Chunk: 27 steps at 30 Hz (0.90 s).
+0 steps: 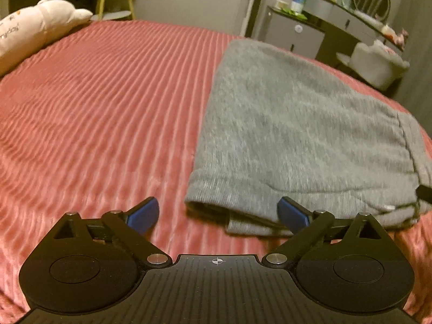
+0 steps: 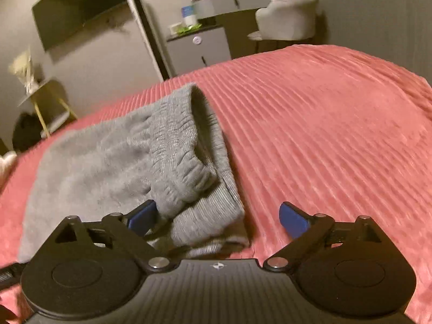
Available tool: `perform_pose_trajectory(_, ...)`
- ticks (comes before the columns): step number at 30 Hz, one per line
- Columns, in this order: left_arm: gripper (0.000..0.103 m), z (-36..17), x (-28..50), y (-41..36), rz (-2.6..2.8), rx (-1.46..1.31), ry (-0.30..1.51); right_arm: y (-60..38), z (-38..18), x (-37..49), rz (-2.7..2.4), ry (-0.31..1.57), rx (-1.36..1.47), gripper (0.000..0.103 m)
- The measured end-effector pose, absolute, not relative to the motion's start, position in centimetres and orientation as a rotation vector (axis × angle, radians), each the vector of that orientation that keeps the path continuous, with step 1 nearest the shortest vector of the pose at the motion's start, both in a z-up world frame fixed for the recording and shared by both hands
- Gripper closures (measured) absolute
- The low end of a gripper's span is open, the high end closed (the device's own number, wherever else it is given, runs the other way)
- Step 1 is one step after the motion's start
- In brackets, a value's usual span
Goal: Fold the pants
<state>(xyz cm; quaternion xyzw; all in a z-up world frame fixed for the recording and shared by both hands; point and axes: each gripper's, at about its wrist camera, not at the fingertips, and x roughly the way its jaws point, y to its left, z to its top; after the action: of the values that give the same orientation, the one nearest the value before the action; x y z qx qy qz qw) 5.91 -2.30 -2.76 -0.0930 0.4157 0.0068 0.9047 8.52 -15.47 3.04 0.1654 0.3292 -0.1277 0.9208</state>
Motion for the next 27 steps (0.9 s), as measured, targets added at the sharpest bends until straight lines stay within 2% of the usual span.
perform_pose_trajectory(4,0.0,-3.1,6.2,-3.1,0.042,-0.136,0.872,-14.2,3.7,7.4,-0.332,0.658,0.146,0.004)
perform_pose_trajectory(10,0.0,-3.2,6.0,-3.7,0.07,-0.105,0.913,-15.0,2.8,6.0,-0.242,0.751,0.3,0.004)
perform_pose_trajectory(12,0.0,-3.5,5.8,-4.6,0.093,-0.043,0.975,-14.5,3.2,5.4,-0.225,0.746,0.295,0.004)
perform_pose_trajectory(18,0.0,-2.6,2.5,-7.0,0.0,0.05,0.978,-11.8,3.6,4.3,-0.189,0.862,0.211,0.004)
perform_pose_trajectory(27,0.0,0.8,-1.9,-6.0,-0.039,-0.033,0.852,-8.2,5.1,0.8,-0.145,0.79,0.048,0.004)
